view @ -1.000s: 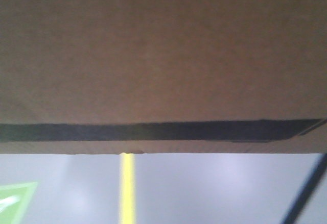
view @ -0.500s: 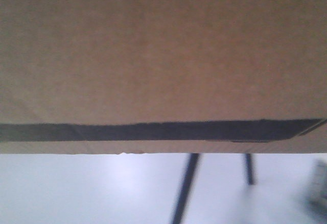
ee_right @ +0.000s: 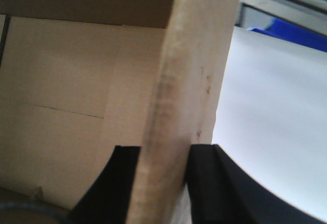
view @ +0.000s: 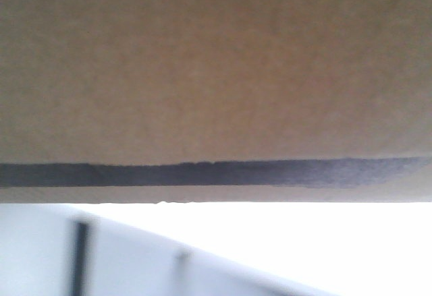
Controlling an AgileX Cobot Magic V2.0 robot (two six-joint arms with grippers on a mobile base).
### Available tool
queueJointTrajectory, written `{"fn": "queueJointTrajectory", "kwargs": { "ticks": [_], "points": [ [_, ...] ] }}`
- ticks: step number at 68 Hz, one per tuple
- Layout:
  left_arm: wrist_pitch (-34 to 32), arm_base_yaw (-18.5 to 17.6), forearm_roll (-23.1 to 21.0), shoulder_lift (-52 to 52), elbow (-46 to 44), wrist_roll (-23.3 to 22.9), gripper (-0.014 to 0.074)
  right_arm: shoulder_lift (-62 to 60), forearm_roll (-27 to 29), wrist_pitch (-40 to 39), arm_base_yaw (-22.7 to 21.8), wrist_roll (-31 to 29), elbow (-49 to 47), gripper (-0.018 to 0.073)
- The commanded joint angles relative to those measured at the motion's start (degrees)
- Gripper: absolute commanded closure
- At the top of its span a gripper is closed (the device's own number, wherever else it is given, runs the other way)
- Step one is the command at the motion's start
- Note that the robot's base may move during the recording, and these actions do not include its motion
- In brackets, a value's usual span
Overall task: Grab box from left shelf to table start
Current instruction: 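Hold the box with both grippers while the base turns and drives, then lower the held box with both grippers onto the white table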
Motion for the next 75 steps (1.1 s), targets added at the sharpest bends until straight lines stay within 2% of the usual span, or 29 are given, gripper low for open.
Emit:
{"fn": "queueJointTrajectory", "kwargs": {
  "ticks": [1,42,75],
  "points": [
    [-10.99,-0.85,-4.97,0.6,-2.17,-0.1,0.0689,0.63,0.51,-7.01,0.17,-0.56,-1.76,0.0497],
    [-11.08,-0.85,-4.97,0.71,0.31,-0.1,0.0689,0.63,0.51,-6.96,0.17,-0.56,-1.76,0.0497],
    [-11.08,-0.85,-4.97,0.71,11.82,-0.1,0.0689,0.63,0.51,-6.96,0.17,-0.56,-1.76,0.0497]
  ]
}}
